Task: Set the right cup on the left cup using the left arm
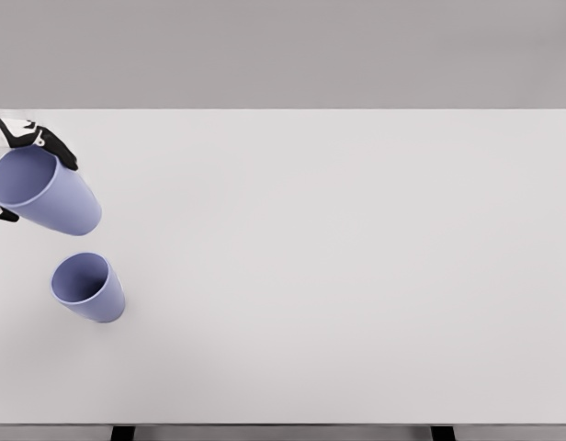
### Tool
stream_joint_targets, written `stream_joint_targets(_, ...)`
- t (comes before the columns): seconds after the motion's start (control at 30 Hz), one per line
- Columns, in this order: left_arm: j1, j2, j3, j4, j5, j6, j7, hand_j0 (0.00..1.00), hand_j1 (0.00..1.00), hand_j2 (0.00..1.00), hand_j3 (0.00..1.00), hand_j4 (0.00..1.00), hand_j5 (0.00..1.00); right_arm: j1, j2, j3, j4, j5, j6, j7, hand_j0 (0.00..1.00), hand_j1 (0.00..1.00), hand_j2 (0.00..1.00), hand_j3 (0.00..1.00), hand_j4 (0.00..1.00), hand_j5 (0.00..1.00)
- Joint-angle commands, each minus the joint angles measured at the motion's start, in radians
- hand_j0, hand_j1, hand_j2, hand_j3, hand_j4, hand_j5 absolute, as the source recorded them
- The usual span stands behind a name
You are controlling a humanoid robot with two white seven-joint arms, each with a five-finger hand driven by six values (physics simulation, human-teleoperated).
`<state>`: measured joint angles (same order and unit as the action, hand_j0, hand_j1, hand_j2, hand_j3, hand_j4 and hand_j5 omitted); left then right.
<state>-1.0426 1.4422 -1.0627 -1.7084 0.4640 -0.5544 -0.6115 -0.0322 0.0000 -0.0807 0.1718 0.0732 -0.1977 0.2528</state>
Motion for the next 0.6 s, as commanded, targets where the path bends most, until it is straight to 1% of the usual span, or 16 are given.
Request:
stream_joint_targets(0.0, 0.001, 0.023, 0.003, -0.022, 0.012, 0.001, 0.001, 0.55, 0.55, 0.55, 0.55, 0.55, 0.55, 0.0, 0.0, -0.001, 0.0, 0.0, 0.0, 0.0, 1.0, 1.0, 1.0, 1.0, 1.0, 1.0)
stream_joint_targets(0.1, 0.01, 0.052, 0.003, -0.051, 0.01, -0.002, 0.001, 0.55, 0.55, 0.55, 0.55, 0.55, 0.55, 0.0, 0.0, -0.001, 0.0, 0.0, 0.0, 0.0, 1.0, 1.0, 1.0, 1.0, 1.0, 1.0)
stream_joint_targets(0.17, 0.019, 0.053, 0.01, -0.054, 0.01, -0.009, 0.001, 0.55, 0.55, 0.55, 0.55, 0.55, 0.55, 0.0, 0.0, -0.001, 0.0, 0.0, 0.0, 0.0, 1.0, 1.0, 1.0, 1.0, 1.0, 1.0)
stream_joint_targets(0.3, 0.026, 0.087, 0.01, -0.054, 0.012, -0.052, 0.001, 0.55, 0.55, 0.55, 0.55, 0.55, 0.55, 0.0, 0.0, -0.001, 0.0, 0.0, 0.0, 0.0, 1.0, 1.0, 1.0, 1.0, 1.0, 1.0)
stream_joint_targets(0.33, 0.039, 0.092, 0.01, -0.054, 0.018, -0.056, 0.001, 0.56, 0.56, 0.56, 0.56, 0.56, 0.56, 0.0, 0.0, 0.001, 0.0, 0.0, 0.0, 0.0, 1.0, 1.0, 1.0, 1.0, 1.0, 1.0)
stream_joint_targets(0.43, 0.05, 0.093, 0.009, -0.056, 0.018, -0.056, 0.001, 0.56, 0.56, 0.56, 0.56, 0.56, 0.56, 0.0, 0.0, -0.001, 0.0, 0.0, 0.0, 0.0, 1.0, 1.0, 1.0, 1.0, 1.0, 1.0)
stream_joint_targets(0.47, 0.065, 0.093, 0.01, -0.054, 0.018, -0.056, 0.001, 0.56, 0.56, 0.56, 0.56, 0.56, 0.56, -0.002, 0.0, -0.001, 0.0, 0.0, 0.0, 0.0, 1.0, 1.0, 1.0, 1.0, 1.0, 1.0)
stream_joint_targets(0.57, 0.082, 0.106, 0.01, -0.056, 0.019, -0.056, 0.001, 0.56, 0.56, 0.56, 0.56, 0.56, 0.56, 0.0, 0.0, -0.001, 0.0, 0.0, 0.0, 0.0, 1.0, 1.0, 1.0, 1.0, 1.0, 1.0)
